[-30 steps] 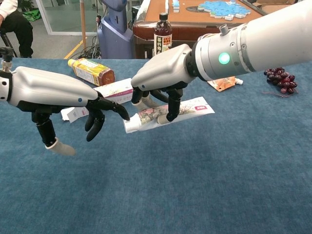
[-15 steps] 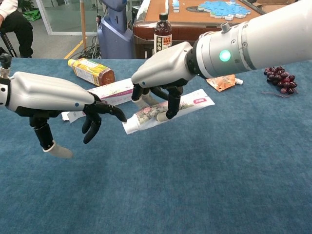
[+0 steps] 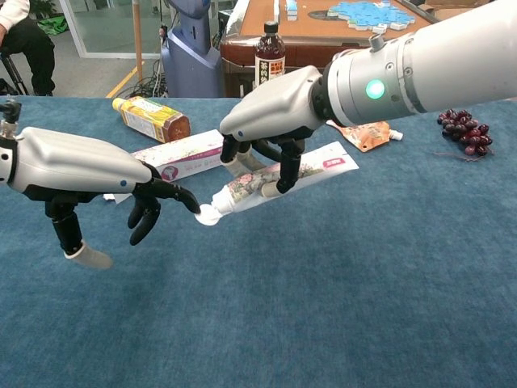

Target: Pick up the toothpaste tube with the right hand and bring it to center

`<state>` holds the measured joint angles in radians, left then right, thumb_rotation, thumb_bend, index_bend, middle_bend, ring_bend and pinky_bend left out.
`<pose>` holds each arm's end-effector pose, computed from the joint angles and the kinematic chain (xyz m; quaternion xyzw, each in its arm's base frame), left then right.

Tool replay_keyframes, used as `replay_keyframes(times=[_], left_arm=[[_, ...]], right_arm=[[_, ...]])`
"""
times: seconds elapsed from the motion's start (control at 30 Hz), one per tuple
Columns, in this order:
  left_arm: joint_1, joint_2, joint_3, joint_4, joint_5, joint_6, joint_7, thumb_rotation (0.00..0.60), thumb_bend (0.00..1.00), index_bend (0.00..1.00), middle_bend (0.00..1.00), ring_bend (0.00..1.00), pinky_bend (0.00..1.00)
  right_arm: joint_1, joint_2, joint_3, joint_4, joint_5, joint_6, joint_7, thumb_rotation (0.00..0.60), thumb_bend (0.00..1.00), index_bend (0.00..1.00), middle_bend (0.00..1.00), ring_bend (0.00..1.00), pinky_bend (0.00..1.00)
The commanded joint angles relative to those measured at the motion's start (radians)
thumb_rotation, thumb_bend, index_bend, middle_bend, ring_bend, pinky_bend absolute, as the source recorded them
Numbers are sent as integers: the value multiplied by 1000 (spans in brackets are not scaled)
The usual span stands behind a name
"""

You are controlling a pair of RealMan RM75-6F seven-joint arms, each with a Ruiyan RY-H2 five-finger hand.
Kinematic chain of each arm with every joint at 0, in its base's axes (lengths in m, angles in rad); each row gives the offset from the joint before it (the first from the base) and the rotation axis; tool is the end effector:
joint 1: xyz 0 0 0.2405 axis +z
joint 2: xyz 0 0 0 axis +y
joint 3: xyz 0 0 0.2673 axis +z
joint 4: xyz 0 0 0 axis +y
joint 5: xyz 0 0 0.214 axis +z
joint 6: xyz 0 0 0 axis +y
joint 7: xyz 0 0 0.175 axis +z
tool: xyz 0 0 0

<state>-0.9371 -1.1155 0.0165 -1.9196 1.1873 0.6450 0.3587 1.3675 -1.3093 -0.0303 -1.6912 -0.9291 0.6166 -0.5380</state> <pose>-0.1140 0.3102 0.0090 -0.8967 -0.2921 -0.2218 0.2477 -0.0059 -0.3755 -0.0373 0.9327 -0.1270 0.2151 0.2600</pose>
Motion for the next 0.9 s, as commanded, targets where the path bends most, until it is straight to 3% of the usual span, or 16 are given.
replay_keyframes(times=[0.03,0.67,0.9], left_arm=[[-2,0,1,0,-2,1,2,600,222,92,470,388,44],[-10,-12,8,-6,-3,11,-3,600,222,89,470,388,44],[1,16,12,-14,1,38,-2,600,222,88,470,388,44]], right_arm=[[-2,1,1,-1,-2,1,2,600,896,738,667,575,326],[-36,23,21,-21,-36,30,35,600,896,737,667,576,326],[-73,16,4,-4,-48,58,36,600,896,738,667,577,326]])
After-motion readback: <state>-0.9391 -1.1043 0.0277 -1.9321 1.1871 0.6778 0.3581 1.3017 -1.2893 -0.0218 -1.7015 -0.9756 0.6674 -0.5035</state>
